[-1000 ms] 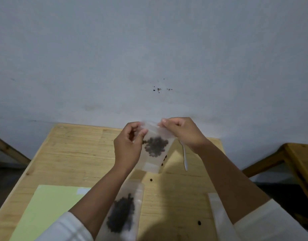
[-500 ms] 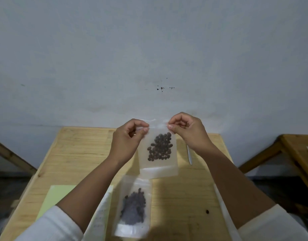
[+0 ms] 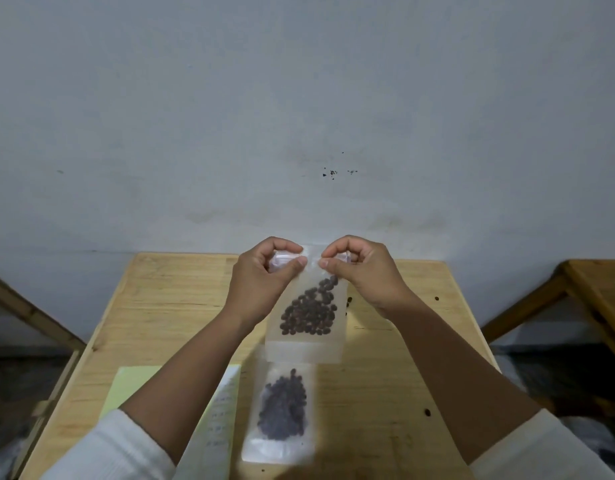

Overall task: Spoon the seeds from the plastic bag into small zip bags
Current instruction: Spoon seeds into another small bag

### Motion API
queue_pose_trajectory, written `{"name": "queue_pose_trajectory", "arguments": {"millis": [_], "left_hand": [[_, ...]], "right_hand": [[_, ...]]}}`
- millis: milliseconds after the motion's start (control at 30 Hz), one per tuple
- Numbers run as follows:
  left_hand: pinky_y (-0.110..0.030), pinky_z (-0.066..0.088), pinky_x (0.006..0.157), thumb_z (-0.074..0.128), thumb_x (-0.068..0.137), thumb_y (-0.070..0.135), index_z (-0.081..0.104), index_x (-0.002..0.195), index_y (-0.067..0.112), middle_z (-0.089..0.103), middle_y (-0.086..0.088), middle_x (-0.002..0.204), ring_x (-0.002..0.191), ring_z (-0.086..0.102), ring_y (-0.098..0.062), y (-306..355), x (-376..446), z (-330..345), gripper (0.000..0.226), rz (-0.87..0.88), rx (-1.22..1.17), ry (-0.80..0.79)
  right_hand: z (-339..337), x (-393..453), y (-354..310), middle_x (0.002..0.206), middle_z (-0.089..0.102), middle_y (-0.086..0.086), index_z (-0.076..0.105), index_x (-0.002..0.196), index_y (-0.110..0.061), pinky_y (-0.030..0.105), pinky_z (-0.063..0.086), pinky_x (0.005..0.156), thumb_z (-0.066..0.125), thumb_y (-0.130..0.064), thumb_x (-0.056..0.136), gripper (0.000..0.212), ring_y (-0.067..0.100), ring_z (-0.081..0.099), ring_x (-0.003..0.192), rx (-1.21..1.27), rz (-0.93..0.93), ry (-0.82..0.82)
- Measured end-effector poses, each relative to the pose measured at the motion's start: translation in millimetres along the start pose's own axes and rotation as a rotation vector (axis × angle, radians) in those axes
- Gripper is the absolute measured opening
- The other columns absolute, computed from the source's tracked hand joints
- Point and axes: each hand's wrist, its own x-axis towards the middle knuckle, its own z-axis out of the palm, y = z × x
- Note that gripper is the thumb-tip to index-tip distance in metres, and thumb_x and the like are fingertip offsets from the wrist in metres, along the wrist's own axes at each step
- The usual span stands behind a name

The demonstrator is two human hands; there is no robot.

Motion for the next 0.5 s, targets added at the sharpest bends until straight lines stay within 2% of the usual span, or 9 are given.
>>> {"name": "queue_pose_trajectory", "arguments": {"millis": [100,167,233,300,400,500], "left_hand": [[-0.023,0.042,0.058,0.074,0.079,0.025,0.066,0.08,0.03,0.061,0.02,0.069,0.055,0.042,-0.007,-3.2,-3.2,1.5,0.009,-0.002,0.044,0.004],[-0.018,0.037,0.057,0.072,0.079,0.025,0.065,0.079,0.029,0.062,0.02,0.073,0.05,0.042,0.0,-5.3,-6.6,3.8,0.008,-0.001,0.065,0.017],[-0.016,0.036,0.056,0.072,0.08,0.025,0.065,0.079,0.028,0.062,0.018,0.075,0.049,0.042,0.001,-7.5,-8.6,5.0,0.008,-0.007,0.096,0.027],[-0.015,0.036,0.056,0.072,0.08,0.024,0.065,0.079,0.027,0.061,0.017,0.074,0.05,0.041,0.0,-12.9,-8.1,3.3,0.008,-0.027,0.115,0.041],[-0.02,0.041,0.064,0.072,0.08,0.024,0.066,0.083,0.025,0.063,0.016,0.08,0.061,0.048,0.0,-28.4,-8.2,-4.1,0.006,-0.115,0.104,0.081],[-0.024,0.046,0.067,0.072,0.08,0.024,0.066,0.087,0.026,0.065,0.012,0.083,0.072,0.057,-0.011,-50.2,-17.2,-11.6,0.01,-0.211,0.177,0.023]], "right_hand": [[11.1,-1.5,2.2,0.074,0.064,-0.004,0.067,0.072,-0.016,0.026,0.049,0.062,0.074,-0.013,0.077,0.01,0.009,0.056,0.062,0.008,0.021,0.017],[18.2,-1.5,7.0,0.071,0.063,-0.01,0.066,0.07,-0.016,0.023,0.047,0.066,0.075,-0.012,0.076,0.012,0.005,0.056,0.065,0.018,0.034,0.056],[25.5,-1.6,12.3,0.071,0.062,-0.012,0.066,0.07,-0.016,0.02,0.048,0.07,0.075,-0.011,0.076,0.012,0.004,0.057,0.07,0.04,0.053,0.095],[30.9,-2.3,18.0,0.079,0.063,-0.011,0.067,0.075,-0.018,0.019,0.05,0.072,0.073,-0.01,0.078,0.01,0.006,0.059,0.076,0.08,0.097,0.097],[34.2,-8.8,28.8,0.087,0.068,0.002,0.069,0.09,-0.021,0.028,0.055,0.071,0.071,-0.006,0.079,0.019,0.016,0.063,0.073,0.145,0.206,-0.019],[41.7,-23.7,51.5,0.084,0.069,0.003,0.069,0.091,-0.018,0.026,0.055,0.069,0.071,-0.005,0.077,0.019,0.015,0.065,0.072,0.071,0.273,-0.029]]}}
